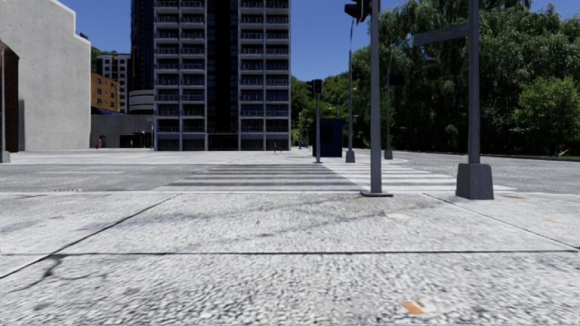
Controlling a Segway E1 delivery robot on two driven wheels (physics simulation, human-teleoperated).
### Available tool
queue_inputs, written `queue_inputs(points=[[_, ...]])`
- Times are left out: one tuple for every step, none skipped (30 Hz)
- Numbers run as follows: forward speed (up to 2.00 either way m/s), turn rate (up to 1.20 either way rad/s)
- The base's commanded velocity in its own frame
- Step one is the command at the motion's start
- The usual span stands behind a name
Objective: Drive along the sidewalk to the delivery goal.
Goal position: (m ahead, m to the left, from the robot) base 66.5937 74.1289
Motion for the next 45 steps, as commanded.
queue_inputs(points=[[2.0, 0.0], [2.0, 0.0], [2.0, 0.0], [2.0, 0.0], [2.0, 0.0], [2.0, 0.0], [2.0, 0.0], [2.0, 0.0], [2.0, 0.0], [2.0, 0.0], [2.0, 0.0], [2.0, 0.0], [2.0, 0.0], [2.0, 0.0], [2.0, 0.0], [2.0, 0.0], [2.0, 0.0], [2.0, 0.0], [2.0, 0.0], [2.0, 0.0], [2.0, 0.0], [2.0, 0.0], [2.0, 0.0], [2.0, 0.0], [2.0, 0.0], [2.0, 0.0], [2.0, 0.0], [2.0, 0.0], [2.0, 0.0], [2.0, 0.0], [2.0, 0.0], [2.0, 0.0], [2.0, 0.0], [2.0, 0.0], [2.0, 0.0], [2.0, 0.0], [2.0, 0.0], [2.0, 0.0], [2.0, 0.0], [2.0, 0.0], [2.0, 0.0], [2.0, 0.0], [2.0, 0.0], [2.0, 0.0], [2.0, 0.0]])
